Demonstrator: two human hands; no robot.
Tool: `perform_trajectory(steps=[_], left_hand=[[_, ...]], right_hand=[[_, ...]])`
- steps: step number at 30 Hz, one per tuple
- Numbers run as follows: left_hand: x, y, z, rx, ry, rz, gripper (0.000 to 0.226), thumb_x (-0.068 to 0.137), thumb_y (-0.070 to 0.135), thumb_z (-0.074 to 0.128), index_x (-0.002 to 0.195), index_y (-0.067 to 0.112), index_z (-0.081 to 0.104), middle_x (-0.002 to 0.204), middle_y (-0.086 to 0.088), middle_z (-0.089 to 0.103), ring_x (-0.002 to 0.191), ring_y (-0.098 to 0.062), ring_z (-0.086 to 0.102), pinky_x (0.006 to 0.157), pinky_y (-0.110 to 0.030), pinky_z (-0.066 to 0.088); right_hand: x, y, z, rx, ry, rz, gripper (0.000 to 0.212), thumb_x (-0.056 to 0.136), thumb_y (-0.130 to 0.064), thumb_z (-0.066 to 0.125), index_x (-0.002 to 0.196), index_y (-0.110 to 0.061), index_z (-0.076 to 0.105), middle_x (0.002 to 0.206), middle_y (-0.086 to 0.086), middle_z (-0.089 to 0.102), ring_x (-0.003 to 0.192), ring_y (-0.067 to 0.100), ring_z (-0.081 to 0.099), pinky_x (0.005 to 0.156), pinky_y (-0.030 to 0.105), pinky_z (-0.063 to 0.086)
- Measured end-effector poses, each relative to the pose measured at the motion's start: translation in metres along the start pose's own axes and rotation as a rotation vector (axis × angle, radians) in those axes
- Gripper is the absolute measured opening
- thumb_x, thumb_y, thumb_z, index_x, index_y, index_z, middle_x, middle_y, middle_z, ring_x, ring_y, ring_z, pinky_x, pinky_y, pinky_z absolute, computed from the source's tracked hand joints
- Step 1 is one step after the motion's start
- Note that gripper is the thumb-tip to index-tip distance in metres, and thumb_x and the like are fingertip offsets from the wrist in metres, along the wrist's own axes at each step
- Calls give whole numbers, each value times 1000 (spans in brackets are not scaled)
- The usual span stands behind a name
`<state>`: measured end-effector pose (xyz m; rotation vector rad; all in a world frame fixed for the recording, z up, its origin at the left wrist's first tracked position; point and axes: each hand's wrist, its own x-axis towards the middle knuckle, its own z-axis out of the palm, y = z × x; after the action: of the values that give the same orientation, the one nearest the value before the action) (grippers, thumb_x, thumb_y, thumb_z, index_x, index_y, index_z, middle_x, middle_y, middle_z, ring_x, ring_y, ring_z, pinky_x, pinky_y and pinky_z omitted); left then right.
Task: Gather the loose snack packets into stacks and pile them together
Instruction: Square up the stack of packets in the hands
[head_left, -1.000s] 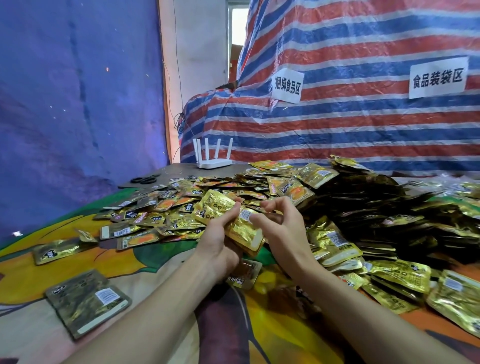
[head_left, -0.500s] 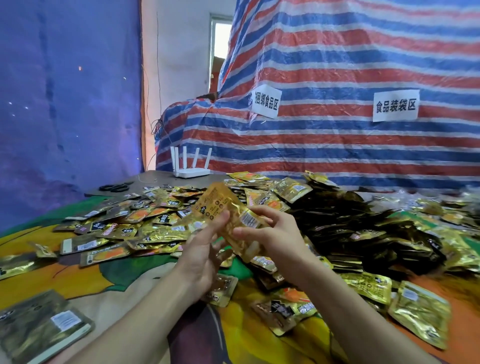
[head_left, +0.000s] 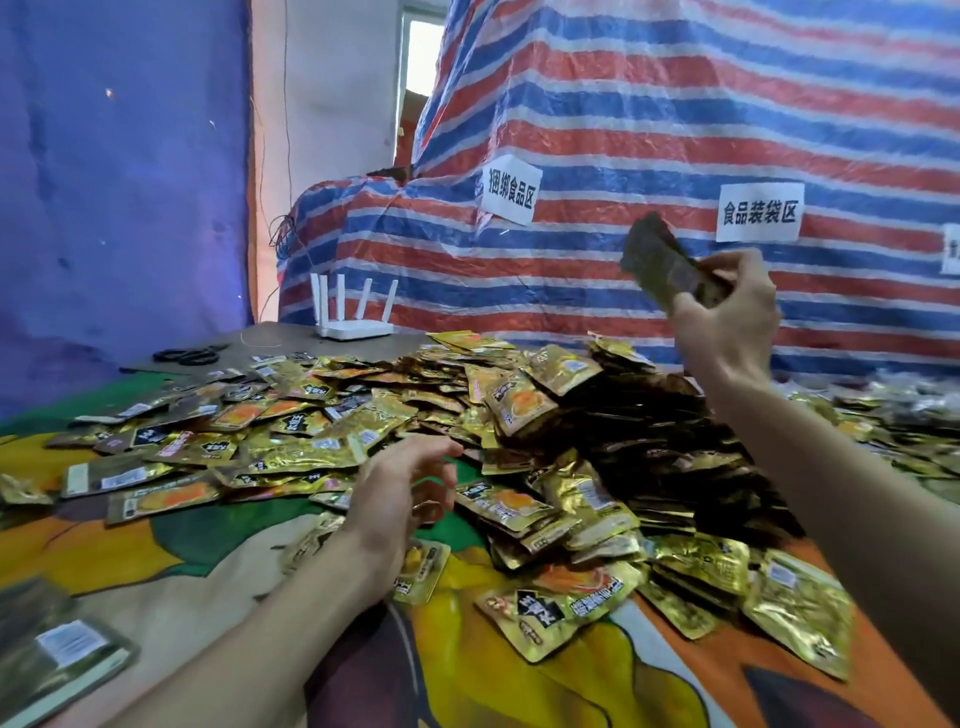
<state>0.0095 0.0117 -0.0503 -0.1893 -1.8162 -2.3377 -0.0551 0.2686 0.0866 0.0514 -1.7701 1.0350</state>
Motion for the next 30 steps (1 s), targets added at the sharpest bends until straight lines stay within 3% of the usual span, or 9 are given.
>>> perform_trajectory(steps=[4,7,12,17,19,22,24,26,30], left_hand=[[-1,0,-1,23,-30,9,21,74,39,65,79,20,71,67,0,59,58,-13,52,65,-35,37],[-2,2,1,24,-35,14,16,73,36,66,70,23,72,66,-3,58,56,-14,50,63,-34,35],[-2,1,0,104,18,109,24,98,14,52,81,10,69,64,-4,59,57,-15,50,57,-30,37],[0,6,-3,205,116,244,27,102,5,45,84,6,65,67,-1,58,59,-5,52,54,-15,42],[0,7,-5,263,185,286,22,101,5,48,87,10,64,75,-2,59,65,-8,53,61,-20,43],[2,11,-11,335,330,301,19,96,1,54,91,16,64,90,-1,62,79,-13,55,66,-21,45],[8,18,-19,514,313,259,30,89,-7,52,92,21,62,95,2,60,87,-13,56,67,-23,47],[18,27,-33,840,169,187,39,83,-11,51,98,25,61,103,4,58,100,-14,56,82,-34,51],[43,52,-74,1477,37,84,47,82,9,63,121,34,57,134,1,52,127,-24,46,111,-48,34]], right_hand=[[22,23,9,-315,-3,-60,38,89,-3,54,123,-16,65,120,18,58,101,30,55,83,35,44],[25,36,18,-468,-152,44,34,89,-8,57,116,-24,71,117,14,63,112,39,56,103,50,42],[11,35,26,-483,-598,247,18,81,-19,63,95,-21,74,99,9,71,94,28,65,90,43,57],[8,35,21,-480,-569,161,31,83,-44,51,89,-19,68,92,9,67,95,34,59,100,52,46],[3,33,24,-571,-480,104,38,85,-50,48,100,-21,67,104,14,62,108,39,52,103,58,35],[-16,16,35,-532,-318,-96,42,89,-44,56,116,-14,64,120,20,60,116,40,50,99,54,36],[-36,-5,47,-368,-344,-233,36,89,-37,61,116,-14,64,116,16,62,111,34,52,97,49,38],[-60,-24,63,-249,-462,-317,35,90,-33,62,120,-14,62,117,11,63,109,28,54,97,46,43],[-104,-48,98,-106,-893,-327,43,90,-26,66,132,-21,57,128,4,62,112,18,57,97,40,50]])
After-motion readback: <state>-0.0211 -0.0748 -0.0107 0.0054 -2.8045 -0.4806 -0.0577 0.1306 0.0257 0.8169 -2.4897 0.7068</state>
